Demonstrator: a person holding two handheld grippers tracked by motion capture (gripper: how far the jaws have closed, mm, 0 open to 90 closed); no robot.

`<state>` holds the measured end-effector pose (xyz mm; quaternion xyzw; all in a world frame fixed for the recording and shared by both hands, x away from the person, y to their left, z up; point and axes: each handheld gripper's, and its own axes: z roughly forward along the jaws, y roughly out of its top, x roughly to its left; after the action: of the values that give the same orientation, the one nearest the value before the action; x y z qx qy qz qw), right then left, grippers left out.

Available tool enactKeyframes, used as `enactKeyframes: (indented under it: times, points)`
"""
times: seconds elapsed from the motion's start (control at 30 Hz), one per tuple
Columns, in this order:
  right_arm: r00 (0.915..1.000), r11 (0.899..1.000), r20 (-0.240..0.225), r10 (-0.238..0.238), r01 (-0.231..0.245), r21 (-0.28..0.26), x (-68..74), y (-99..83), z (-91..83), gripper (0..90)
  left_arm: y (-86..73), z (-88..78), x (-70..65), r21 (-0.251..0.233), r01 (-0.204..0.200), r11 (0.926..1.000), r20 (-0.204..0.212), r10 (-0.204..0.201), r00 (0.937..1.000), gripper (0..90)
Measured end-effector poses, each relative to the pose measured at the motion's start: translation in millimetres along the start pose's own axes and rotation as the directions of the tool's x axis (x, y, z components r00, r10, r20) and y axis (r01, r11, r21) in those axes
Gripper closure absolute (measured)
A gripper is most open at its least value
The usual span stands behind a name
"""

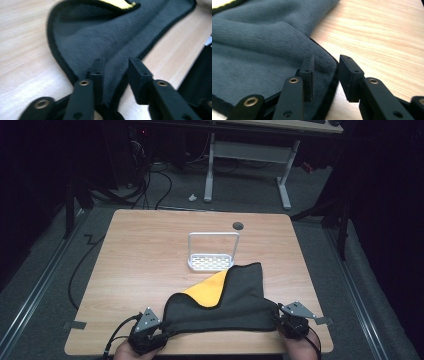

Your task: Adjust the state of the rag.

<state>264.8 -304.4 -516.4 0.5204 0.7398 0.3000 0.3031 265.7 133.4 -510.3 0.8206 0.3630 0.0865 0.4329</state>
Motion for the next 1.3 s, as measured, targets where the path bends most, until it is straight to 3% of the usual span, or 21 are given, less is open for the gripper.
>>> enactKeyframes:
  times: [0.13, 0.17, 0.3, 0.37, 0.4, 0.47, 0.53, 0.57, 0.6, 0.67, 0.7, 0.77, 0.83, 0.9, 0.93, 0.97, 1.0, 1.1, 1.13, 1.23, 1.3]
  points:
    - [0.9992, 1.0, -0.038, -0.015, 0.014, -0.006, 4.3, 0.9, 0.7, 65.4, 6.6, 1.8, 11.7, -0.054, -0.007, 0.9985, -0.049, 0.004, 0.9988, 58.1]
    - [0.9985, 1.0, -0.051, -0.02, 0.02, -0.004, 5.4, 0.7, 1.4, 65.0, 15.9, 7.3, 21.6, -0.068, -0.003, 0.9976, -0.069, -0.002, 0.9976, 56.9]
    - [0.9984, 1.0, -0.054, -0.018, 0.018, -0.008, 5.8, 1.6, 0.3, 64.7, 29.9, 19.1, 30.7, -0.074, -0.01, 0.9972, -0.074, 0.005, 0.9972, 52.7]
    - [0.998, 1.0, -0.061, -0.012, 0.011, -0.008, 5.9, 0.9, -0.1, 64.5, 49.4, 35.2, 30.8, -0.073, -0.066, 0.9951, -0.086, 0.06, 0.9945, 48.7]
    - [0.998, 1.0, -0.061, -0.012, 0.011, -0.008, 5.9, 0.9, -0.1, 64.5, 49.4, 35.2, 30.8, -0.073, -0.066, 0.9951, -0.086, 0.06, 0.9945, 46.0]
    - [0.9973, 1.0, -0.074, 0.001, -0.001, 0.001, 6.1, 0.0, 0.8, 63.8, 63.9, 50.5, 24.2, -0.038, -0.145, 0.9887, -0.112, 0.14, 0.9838, 40.2]
    - [0.9971, 1.0, -0.076, -0.001, 0.001, 0.003, 6.1, -0.4, 1.5, 63.5, 67.1, 56.5, 22.4, -0.017, -0.167, 0.9859, -0.11, 0.164, 0.9803, 39.0]
    - [0.997, 1.0, -0.078, 0.0, 0.001, 0.008, 7.1, -0.7, 3.2, 62.4, 69.5, 68.9, 19.7, 0.051, -0.208, 0.9768, -0.104, 0.212, 0.9716, 40.7]
    - [0.9969, 1.0, -0.079, -0.004, 0.004, 0.01, 7.4, -0.7, 4.0, 62.0, 69.0, 74.0, 19.6, 0.09, -0.219, 0.9716, -0.1, 0.228, 0.9686, 45.5]
    - [0.9968, 1.0, -0.08, -0.007, 0.009, 0.022, 8.1, -0.9, 6.1, 60.0, 65.6, 77.2, 21.4, 0.118, -0.212, 0.9702, -0.082, 0.222, 0.9716, 72.1]
    - [0.9968, 1.0, -0.08, -0.005, 0.007, 0.028, 8.3, -1.2, 7.4, 59.6, 63.5, 75.0, 22.5, 0.103, -0.207, 0.9729, -0.083, 0.216, 0.9729, 82.3]
    - [0.9963, 0.999, -0.086, -0.007, 0.01, 0.041, 8.3, -2.0, 9.4, 59.3, 61.7, 71.0, 24.1, 0.082, -0.197, 0.9771, -0.087, 0.203, 0.9752, 87.3]
    - [0.996, 0.999, -0.089, -0.004, 0.008, 0.046, 8.4, -2.5, 9.8, 59.3, 55.3, 50.6, 34.7, -0.02, -0.129, 0.9915, -0.12, 0.125, 0.9848, 87.8]
    - [0.9958, 0.999, -0.091, -0.004, 0.008, 0.047, 8.4, -2.6, 9.6, 59.2, 52.5, 42.7, 40.3, -0.052, -0.101, 0.9935, -0.14, 0.093, 0.9858, 87.9]
    - [0.995, 0.999, -0.1, -0.001, 0.006, 0.051, 9.0, -3.3, 9.0, 59.2, 45.6, 29.5, 54.9, -0.098, -0.029, 0.9948, -0.16, 0.013, 0.987, 87.8]
    - [0.9942, 0.999, -0.107, -0.006, 0.012, 0.049, 9.1, -3.5, 8.7, 59.1, 40.6, 25.4, 64.7, -0.102, 0.024, 0.9945, -0.168, -0.041, 0.9849, 87.7]
    - [0.9942, 0.999, -0.107, -0.006, 0.012, 0.049, 9.1, -3.5, 8.7, 59.1, 40.6, 25.4, 64.7, -0.102, 0.024, 0.9945, -0.168, -0.041, 0.9849, 87.5]
    - [0.9925, 0.999, -0.122, -0.007, 0.013, 0.053, 11.8, -4.5, 6.5, 58.7, 29.4, 26.0, 81.4, -0.075, 0.088, 0.9933, -0.228, -0.103, 0.9681, 86.9]
    - [0.9904, 0.998, -0.138, -0.004, 0.012, 0.057, 14.5, -5.1, 4.7, 58.5, 25.3, 30.5, 86.8, -0.059, 0.112, 0.9919, -0.261, -0.124, 0.9573, 85.0]
    - [0.9889, 0.998, -0.147, -0.025, 0.033, 0.049, 20.9, -3.0, 0.2, 58.1, 22.0, 31.3, 92.9, -0.061, 0.177, 0.9823, -0.291, -0.187, 0.9382, 74.2]
    - [0.9892, 1.0, -0.145, -0.02, 0.023, 0.016, 21.4, 0.1, -4.3, 58.2, 21.7, 23.1, 87.5, -0.089, 0.158, 0.9834, -0.325, -0.179, 0.9286, 65.5]
